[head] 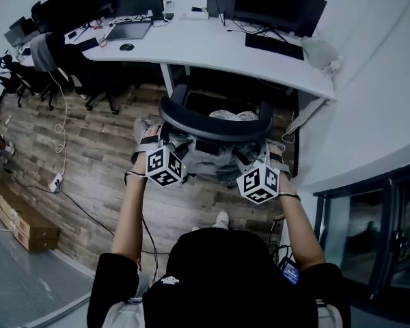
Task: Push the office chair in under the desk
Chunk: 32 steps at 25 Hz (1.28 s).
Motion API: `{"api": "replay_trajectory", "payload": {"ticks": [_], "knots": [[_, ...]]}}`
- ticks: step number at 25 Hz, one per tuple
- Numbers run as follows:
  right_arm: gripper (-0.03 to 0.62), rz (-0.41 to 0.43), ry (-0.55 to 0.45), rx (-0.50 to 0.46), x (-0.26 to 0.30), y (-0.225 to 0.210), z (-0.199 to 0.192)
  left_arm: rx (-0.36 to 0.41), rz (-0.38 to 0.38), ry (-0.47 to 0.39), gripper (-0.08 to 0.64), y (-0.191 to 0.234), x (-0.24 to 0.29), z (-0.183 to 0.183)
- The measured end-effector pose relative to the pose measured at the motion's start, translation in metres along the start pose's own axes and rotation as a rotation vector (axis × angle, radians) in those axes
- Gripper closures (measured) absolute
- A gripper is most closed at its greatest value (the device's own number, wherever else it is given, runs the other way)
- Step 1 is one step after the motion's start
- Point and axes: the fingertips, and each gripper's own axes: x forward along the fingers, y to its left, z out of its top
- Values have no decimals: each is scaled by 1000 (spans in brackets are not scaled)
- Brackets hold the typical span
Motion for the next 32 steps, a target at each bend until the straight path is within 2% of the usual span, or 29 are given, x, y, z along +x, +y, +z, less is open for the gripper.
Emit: {"api": "replay_trajectory", "payload": {"ticks": [7,16,25,32], "knots": [[318,22,3,-2,7,3,1,-15,-51,-17,206,0,5,-2],[311,60,-25,28,13,1,2,-25,-75,-28,201,3,8,-3],[307,69,-52,25,16,-4,-3,-31,-74,-33,199,4,15,-1],[307,66,-49,47,23,-19,-13,-37,-46,-20,199,7,30,7]]}}
